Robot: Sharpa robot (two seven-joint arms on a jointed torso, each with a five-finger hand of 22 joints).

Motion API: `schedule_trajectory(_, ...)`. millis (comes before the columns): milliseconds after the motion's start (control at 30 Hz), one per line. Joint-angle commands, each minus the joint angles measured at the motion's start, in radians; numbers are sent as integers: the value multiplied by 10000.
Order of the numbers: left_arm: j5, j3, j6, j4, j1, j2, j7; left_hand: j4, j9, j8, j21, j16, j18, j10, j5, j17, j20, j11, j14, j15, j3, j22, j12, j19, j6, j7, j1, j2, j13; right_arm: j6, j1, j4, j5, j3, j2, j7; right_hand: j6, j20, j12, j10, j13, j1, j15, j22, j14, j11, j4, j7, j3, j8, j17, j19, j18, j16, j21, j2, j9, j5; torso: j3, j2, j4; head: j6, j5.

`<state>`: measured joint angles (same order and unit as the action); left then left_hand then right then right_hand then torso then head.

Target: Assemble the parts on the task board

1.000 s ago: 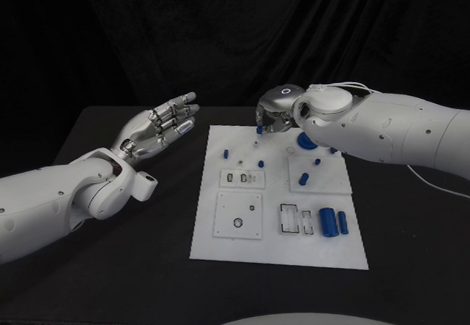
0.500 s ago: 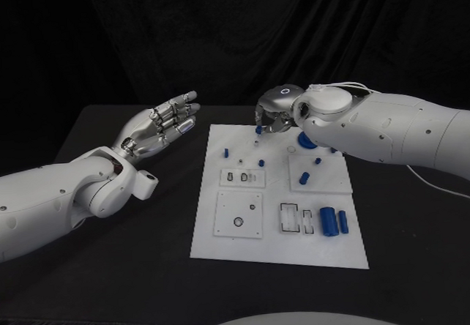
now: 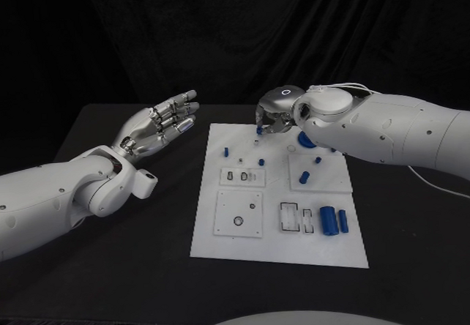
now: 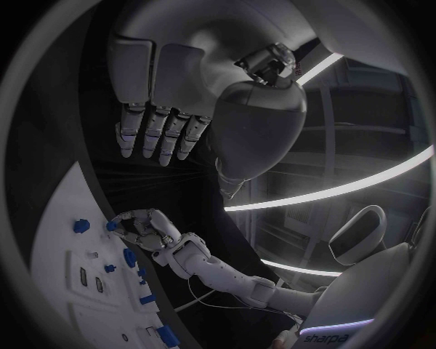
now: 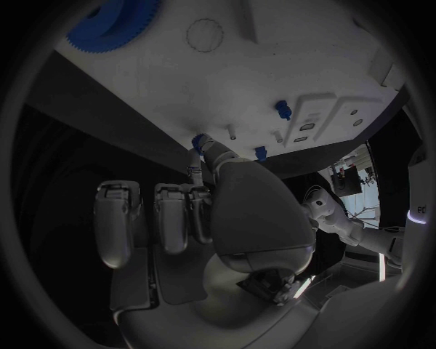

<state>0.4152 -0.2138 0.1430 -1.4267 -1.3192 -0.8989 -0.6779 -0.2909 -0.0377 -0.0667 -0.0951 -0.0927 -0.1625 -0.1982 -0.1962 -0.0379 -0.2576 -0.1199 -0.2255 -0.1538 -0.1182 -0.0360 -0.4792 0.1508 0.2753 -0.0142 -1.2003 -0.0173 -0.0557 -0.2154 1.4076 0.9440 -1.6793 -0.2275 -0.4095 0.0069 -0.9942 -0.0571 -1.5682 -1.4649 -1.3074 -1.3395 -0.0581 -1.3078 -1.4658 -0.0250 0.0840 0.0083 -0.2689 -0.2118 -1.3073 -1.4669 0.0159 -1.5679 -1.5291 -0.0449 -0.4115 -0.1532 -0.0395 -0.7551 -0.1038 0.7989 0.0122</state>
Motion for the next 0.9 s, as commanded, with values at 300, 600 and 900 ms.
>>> schedule_trajectory(300, 61, 8, -138, -5, -14, -15, -422, -6, -1, 20, -26, 39, -142, 57, -51, -1, -45, 13, 33, -60, -79, -9, 64, -5, -13, 5, -4, -132, 12, 39, -78, 54, -70, -20, -56, -257, 61, 26, -26, -1059, -2634, 99, 4, -2422, -1050, -16, -23, 17, 22, 66, -2635, -523, -4, -29, 58, 10, 14, -68, -2, 2, 0, -6, 14)
schedule_trajectory(600, 61, 8, -150, 13, -14, 0, -415, -6, 0, 23, -22, 42, -141, 62, -52, 0, -47, 14, 38, -63, -83, -7, 71, -12, -21, 6, -5, -138, 13, 230, -91, 60, -70, -20, -80, -302, 2577, 0, -26, -1059, -2634, 516, 20, -2300, -1050, 2, 363, -222, 20, 1507, -2635, -214, 86, -29, 374, -500, 1042, -76, -4, -1, -6, 17, 20)
schedule_trajectory(900, 61, 8, -147, 26, -13, -35, -425, -5, 0, 23, -18, 45, -140, 64, -55, 1, -48, 15, 45, -65, -88, -5, 71, -19, -21, 8, -8, -146, 13, -588, -122, 207, 301, -19, -301, 6, 4078, 10, -26, -1059, -2634, 648, 3, -2320, -1050, -16, 846, -214, 61, 1509, -2635, -269, 72, -29, 344, -767, 1867, -95, -7, -1, -11, 21, -10)
